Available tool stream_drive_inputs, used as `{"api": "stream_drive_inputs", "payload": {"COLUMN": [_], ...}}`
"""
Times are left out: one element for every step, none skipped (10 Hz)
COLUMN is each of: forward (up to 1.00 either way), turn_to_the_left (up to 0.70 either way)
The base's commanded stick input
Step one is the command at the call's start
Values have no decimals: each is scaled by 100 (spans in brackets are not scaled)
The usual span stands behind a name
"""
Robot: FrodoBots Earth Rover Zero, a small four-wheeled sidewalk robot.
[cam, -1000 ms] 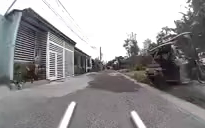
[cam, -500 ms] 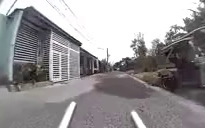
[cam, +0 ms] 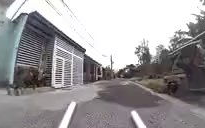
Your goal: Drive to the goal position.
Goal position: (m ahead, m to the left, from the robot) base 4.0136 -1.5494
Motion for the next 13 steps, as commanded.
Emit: {"api": "stream_drive_inputs", "payload": {"forward": [85,85,85,85,85,85,85,85,85,85,85,85,85], "turn_to_the_left": [0,0,0,0,0,0,0,0,0,0,0,0,0]}}
